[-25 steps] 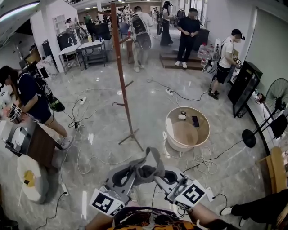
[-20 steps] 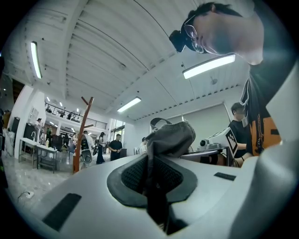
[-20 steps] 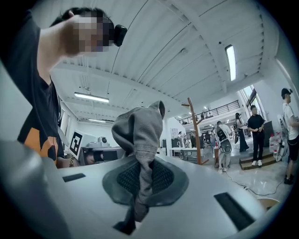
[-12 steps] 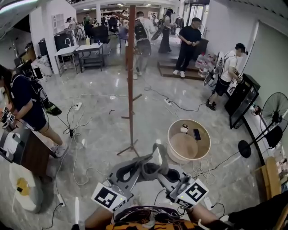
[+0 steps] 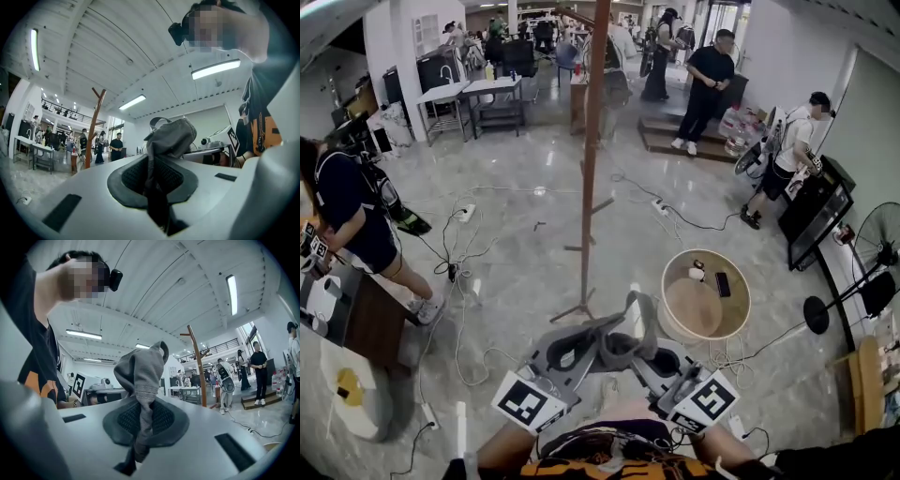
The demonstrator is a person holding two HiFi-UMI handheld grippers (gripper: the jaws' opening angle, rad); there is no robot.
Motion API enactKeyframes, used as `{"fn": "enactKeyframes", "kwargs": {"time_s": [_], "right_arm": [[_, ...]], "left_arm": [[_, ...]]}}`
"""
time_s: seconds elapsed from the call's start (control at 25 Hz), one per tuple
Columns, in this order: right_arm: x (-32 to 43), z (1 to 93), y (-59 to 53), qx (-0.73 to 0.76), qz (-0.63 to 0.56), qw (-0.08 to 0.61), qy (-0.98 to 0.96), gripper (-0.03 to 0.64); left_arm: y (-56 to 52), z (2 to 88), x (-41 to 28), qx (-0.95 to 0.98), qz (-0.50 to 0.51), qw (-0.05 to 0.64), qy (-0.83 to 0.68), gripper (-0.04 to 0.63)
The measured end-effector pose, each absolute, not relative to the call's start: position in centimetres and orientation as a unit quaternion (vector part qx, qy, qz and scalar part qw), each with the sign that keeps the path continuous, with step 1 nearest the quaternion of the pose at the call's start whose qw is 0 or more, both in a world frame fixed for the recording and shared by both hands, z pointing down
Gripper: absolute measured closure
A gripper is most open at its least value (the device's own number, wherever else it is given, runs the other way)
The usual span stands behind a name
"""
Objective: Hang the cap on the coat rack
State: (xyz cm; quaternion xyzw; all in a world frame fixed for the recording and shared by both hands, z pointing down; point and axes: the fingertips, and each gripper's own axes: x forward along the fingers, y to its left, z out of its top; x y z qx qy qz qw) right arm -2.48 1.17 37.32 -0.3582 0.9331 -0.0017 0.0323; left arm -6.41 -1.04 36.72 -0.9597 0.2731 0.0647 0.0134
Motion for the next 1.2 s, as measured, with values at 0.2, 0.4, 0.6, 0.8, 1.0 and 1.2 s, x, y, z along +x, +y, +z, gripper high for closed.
{"fn": "enactKeyframes", "kwargs": {"time_s": [0.2, 0.4, 0.6, 0.8, 1.0, 1.2], "right_arm": [[-1.5, 37.7, -4.9, -0.344, -0.006, 0.043, 0.938, 0.600], [-0.2, 37.7, -11.6, -0.315, -0.008, 0.053, 0.948, 0.600], [0.8, 37.0, -18.3, -0.285, -0.013, 0.058, 0.957, 0.600], [0.6, 36.4, -23.9, -0.256, -0.012, 0.066, 0.964, 0.600], [1.1, 35.5, -28.5, -0.230, -0.003, 0.085, 0.969, 0.600], [2.0, 35.1, -31.9, -0.214, 0.008, 0.089, 0.973, 0.600]], "left_arm": [[-6.7, 37.2, -5.7, -0.955, 0.052, 0.016, 0.290, 0.548], [-13.1, 37.1, -4.4, -0.947, 0.042, 0.021, 0.318, 0.548], [-19.4, 36.3, -3.4, -0.935, 0.037, 0.025, 0.351, 0.548], [-24.9, 35.5, -3.9, -0.922, 0.042, 0.035, 0.383, 0.548], [-29.4, 33.9, -3.8, -0.897, 0.069, 0.049, 0.434, 0.548], [-32.4, 33.6, -3.2, -0.887, 0.071, 0.060, 0.453, 0.548]]}}
